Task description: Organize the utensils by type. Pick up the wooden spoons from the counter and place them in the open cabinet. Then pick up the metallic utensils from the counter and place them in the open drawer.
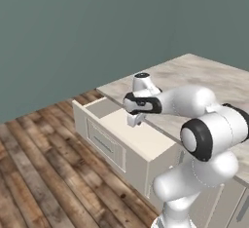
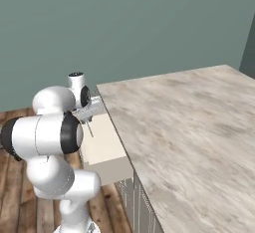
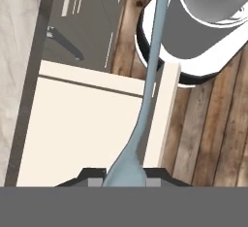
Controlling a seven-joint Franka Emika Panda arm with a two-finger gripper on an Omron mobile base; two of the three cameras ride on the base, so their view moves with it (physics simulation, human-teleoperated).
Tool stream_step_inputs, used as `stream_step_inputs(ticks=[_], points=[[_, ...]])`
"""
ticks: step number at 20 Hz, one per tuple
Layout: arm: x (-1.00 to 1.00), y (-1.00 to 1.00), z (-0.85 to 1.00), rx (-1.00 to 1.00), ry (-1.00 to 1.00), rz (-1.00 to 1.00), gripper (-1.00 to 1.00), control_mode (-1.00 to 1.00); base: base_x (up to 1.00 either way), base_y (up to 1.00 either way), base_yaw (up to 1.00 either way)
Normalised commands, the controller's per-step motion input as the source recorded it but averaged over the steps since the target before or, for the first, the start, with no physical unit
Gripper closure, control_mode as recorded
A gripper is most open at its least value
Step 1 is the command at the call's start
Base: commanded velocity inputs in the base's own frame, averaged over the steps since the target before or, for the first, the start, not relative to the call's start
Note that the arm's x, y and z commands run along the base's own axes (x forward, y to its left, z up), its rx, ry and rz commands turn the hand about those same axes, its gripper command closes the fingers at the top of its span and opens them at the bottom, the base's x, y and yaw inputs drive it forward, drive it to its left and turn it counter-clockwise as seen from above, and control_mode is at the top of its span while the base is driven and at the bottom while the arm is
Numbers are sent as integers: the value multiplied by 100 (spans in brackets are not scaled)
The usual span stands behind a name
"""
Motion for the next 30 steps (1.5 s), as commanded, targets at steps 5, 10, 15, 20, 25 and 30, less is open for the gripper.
stream_step_inputs(ticks=[5,10,15,20,25,30], points=[[14,29,-28,0,0,-2,100,-100,0,0,0],[20,25,-13,1,-2,-4,100,-100,0,0,0],[28,11,-16,3,-1,-1,100,-100,0,0,0],[26,0,-31,4,0,0,100,-100,0,0,0],[16,0,-38,3,0,0,100,-100,0,0,0],[7,0,-36,1,-1,0,100,-100,0,0,0]])
